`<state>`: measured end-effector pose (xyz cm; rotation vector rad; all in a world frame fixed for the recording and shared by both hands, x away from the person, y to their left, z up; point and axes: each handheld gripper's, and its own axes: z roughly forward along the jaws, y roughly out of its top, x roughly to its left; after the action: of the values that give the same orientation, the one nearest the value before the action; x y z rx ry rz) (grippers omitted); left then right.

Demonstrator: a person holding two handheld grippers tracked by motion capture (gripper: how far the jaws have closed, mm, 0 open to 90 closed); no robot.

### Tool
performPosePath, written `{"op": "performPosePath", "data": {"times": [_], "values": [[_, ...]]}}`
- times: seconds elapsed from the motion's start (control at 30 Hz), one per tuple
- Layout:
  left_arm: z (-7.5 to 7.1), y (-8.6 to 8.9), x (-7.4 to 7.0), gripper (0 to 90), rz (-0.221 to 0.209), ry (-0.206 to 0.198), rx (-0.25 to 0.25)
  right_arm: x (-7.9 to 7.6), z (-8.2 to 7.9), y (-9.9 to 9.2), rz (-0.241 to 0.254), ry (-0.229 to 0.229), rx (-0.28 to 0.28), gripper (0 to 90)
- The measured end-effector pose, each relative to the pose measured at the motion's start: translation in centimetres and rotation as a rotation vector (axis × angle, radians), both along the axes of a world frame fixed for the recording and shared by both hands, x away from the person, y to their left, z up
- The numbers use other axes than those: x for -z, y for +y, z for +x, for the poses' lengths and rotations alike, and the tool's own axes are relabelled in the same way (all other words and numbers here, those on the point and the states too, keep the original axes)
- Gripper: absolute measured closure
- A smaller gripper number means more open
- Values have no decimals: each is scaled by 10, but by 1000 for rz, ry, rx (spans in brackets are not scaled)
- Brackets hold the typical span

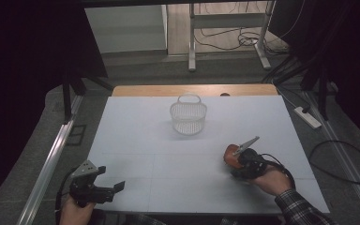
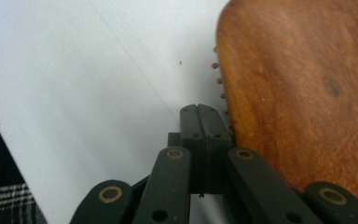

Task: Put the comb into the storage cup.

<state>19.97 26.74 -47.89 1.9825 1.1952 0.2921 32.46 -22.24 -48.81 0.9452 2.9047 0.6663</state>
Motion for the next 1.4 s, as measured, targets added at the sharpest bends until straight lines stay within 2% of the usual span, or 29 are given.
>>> {"op": "performPosePath", "data": {"times": [0.2, 0.4, 0.7, 0.93, 1.07, 1.2, 1.33, 1.4], "values": [[0, 0, 0, 28, -1, 1, 0, 1, 7, 5, -5, -7, 5, 896], [0, 0, 0, 29, -1, 3, 1, 1, 7, 7, -11, -12, 2, 896], [0, 1, 0, 31, -4, 2, -1, -10, 0, 3, 59, -43, 5, 894], [0, 0, 0, 32, -1, 2, -1, -22, -9, -5, 82, -108, 27, 804], [0, 0, 0, 33, 3, 0, 0, -25, -15, -12, 81, -133, 52, 753], [0, -1, 0, 33, 10, 0, 6, -28, -20, -22, 79, -176, 90, 675], [0, -1, 0, 33, 10, 1, 4, -33, -22, -31, 86, -186, 148, 602], [0, -1, 0, 33, 11, 1, 3, -34, -22, -34, 78, -186, 159, 570]]}}
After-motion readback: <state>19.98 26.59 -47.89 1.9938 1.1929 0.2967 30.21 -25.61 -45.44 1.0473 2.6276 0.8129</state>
